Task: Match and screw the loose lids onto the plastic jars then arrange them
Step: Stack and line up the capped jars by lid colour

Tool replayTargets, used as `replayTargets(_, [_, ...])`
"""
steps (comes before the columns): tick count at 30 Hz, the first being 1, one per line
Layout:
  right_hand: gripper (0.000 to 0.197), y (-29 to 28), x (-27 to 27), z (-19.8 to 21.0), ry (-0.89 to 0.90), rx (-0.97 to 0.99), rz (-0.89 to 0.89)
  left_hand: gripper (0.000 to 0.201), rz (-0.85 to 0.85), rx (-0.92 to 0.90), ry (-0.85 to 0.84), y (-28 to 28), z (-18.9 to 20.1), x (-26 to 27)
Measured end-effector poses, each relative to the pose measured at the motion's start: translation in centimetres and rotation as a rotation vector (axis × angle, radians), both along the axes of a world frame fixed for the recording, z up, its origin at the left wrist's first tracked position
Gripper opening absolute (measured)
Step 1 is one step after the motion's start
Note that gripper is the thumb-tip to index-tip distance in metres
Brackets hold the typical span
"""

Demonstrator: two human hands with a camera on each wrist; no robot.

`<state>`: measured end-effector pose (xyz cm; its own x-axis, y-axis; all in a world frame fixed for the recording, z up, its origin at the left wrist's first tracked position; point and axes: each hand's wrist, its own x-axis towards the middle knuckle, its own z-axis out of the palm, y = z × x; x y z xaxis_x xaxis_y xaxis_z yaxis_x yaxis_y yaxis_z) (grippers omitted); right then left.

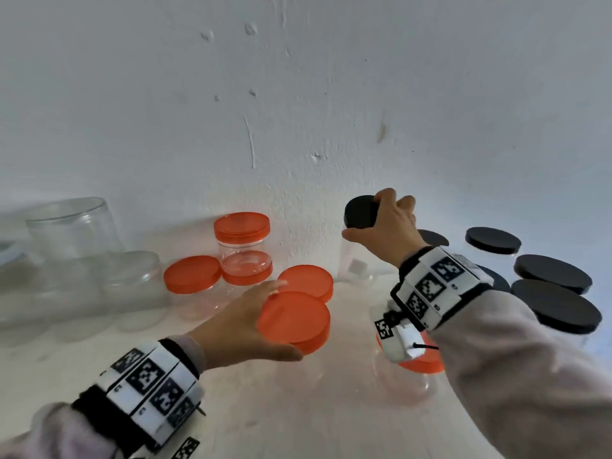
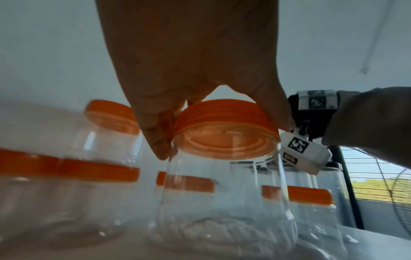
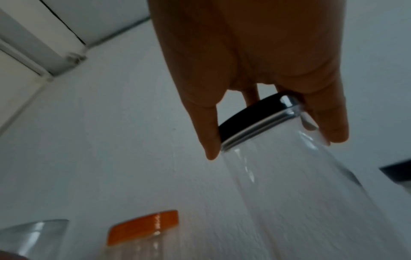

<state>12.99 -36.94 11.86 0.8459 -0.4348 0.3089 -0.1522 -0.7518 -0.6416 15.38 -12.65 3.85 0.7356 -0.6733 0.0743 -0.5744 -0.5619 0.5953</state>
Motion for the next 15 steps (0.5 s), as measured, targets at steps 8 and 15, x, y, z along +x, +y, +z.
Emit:
replayTargets(8, [0.075, -0.7, 7.2, -1.7, 0.245, -0.128, -0.121, 0.105, 0.300, -0.132, -0.104, 7.1, 3.0, 3.3])
replayTargets(15, [0.089, -1.7, 11.3, -2.8, 0.394, -0.115, -0.153, 0.102, 0.572, -0.290, -0.281, 9.4, 4.0, 6.9])
